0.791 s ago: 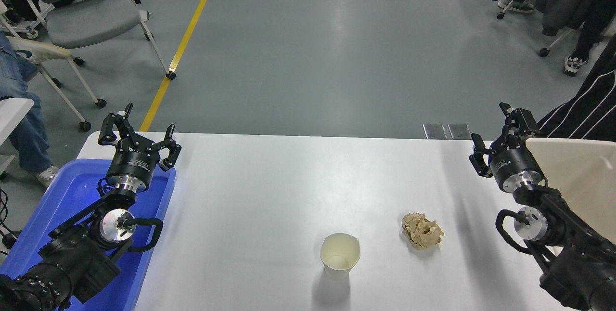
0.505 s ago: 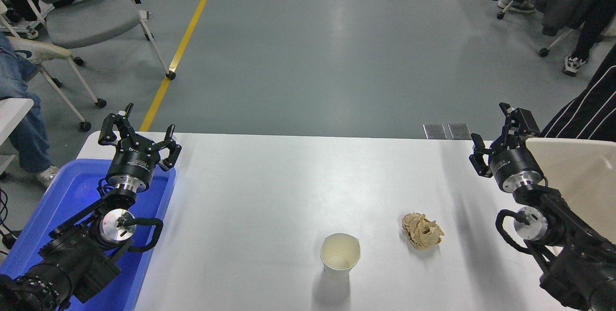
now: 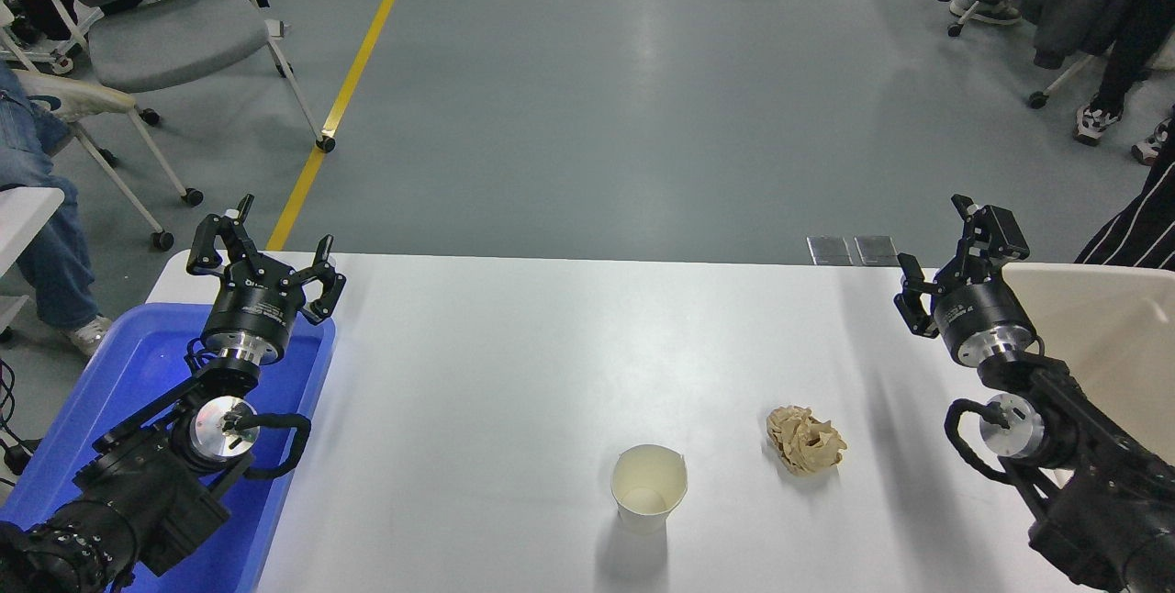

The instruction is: Dispose of the paper cup in the dustbin

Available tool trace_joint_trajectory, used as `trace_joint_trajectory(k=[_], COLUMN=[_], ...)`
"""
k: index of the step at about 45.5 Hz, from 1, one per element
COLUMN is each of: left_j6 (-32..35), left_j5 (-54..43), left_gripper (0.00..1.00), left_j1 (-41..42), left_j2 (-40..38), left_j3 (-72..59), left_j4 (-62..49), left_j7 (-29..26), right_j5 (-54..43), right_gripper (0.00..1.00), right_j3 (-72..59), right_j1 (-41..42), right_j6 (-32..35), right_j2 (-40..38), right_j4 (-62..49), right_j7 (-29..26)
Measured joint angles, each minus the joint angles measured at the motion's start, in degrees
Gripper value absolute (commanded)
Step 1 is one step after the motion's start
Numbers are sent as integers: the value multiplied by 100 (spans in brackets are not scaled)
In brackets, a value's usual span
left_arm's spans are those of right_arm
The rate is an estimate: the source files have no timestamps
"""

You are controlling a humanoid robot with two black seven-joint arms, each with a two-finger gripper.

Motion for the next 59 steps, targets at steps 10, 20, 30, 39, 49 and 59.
trace_joint_trajectory(k=[10,20,30,39,49,59], left_j6=[0,0,0,1,1,1], left_j5=[0,1,1,3,2,1], left_gripper=[100,100,100,100,100,100], left_j1=[-2,-3,-3,-3,-2,-2], left_j2=[-3,-3,0,0,0,1], left_j3=[0,0,0,0,0,0], left_j4=[0,-1,-1,-1,0,0], left_j7=[0,1,4,3,0,1], right_j5=[-10,-75,-252,-887,-2079,-3046], right_gripper=[99,99,99,99,99,99], right_j3=[-21,-548,-1437,-2145,-3214,-4925], right_j1=[-19,9,331,602,986,2157], right_j6=[-19,-267,-434,-481,-489,-483], right_j2=[-22,-490,-1345,-1914,-2182,-2248], right_j4=[208,1080,2235,3045,3537,3715], right_j7=[-56,-463,-1039,-1311,-1424,-1439])
